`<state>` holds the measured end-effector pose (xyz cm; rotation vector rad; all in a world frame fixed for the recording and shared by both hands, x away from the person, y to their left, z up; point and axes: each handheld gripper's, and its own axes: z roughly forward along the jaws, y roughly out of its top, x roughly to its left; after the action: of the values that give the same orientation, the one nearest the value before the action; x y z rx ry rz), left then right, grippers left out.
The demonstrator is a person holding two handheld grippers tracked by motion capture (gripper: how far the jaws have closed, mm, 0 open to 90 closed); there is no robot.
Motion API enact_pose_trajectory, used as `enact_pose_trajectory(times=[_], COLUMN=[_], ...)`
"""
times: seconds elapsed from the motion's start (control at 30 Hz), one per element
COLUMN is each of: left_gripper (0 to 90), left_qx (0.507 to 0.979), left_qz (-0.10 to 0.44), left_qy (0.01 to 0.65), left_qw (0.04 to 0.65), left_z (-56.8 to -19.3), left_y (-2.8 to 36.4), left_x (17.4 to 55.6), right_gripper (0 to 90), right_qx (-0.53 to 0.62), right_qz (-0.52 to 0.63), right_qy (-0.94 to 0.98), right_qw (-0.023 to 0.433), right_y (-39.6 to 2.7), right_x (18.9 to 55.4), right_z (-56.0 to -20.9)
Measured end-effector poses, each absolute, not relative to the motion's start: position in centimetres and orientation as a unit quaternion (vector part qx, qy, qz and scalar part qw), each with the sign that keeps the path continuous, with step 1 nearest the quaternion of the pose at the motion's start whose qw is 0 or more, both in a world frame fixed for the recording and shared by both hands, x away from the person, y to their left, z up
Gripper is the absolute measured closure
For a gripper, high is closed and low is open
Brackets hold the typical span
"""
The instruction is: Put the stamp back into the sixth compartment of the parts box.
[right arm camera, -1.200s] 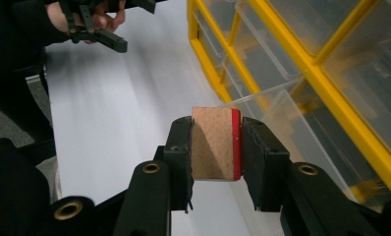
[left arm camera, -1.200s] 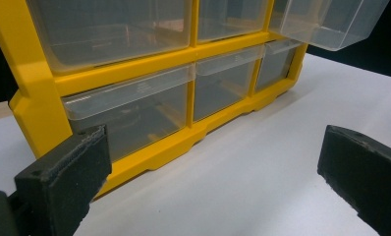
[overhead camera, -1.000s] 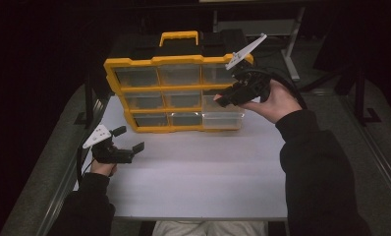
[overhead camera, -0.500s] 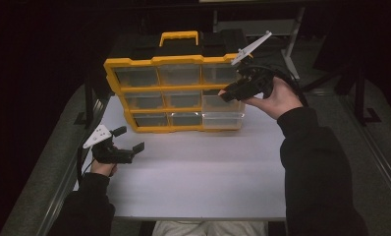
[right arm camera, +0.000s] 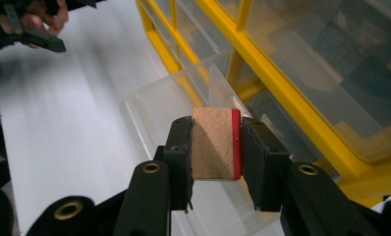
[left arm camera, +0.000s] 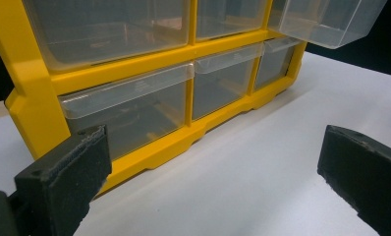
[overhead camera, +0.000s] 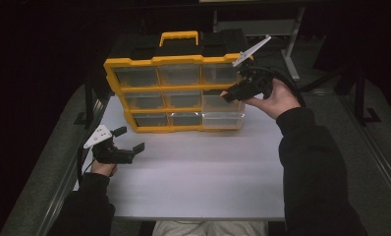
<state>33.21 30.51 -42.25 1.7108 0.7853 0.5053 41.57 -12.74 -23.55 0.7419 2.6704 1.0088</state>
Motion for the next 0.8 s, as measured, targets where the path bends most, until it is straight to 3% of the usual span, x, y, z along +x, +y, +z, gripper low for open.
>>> enact_pose_trajectory(times=[0.8], left_gripper=[0.0], left_qx=[0.724], left_qz=[0.213], left_qy=[0.334], left_qw=[0.564], left_z=[-42.2], left_y=[30.5], left_x=[33.2], right_gripper=[64.6], right_qx=[0.257], right_qz=[0.332], right_qy=[0.905], right_qw=[0.074], right_y=[-11.9], right_x=[43.0], right_z=[-27.4])
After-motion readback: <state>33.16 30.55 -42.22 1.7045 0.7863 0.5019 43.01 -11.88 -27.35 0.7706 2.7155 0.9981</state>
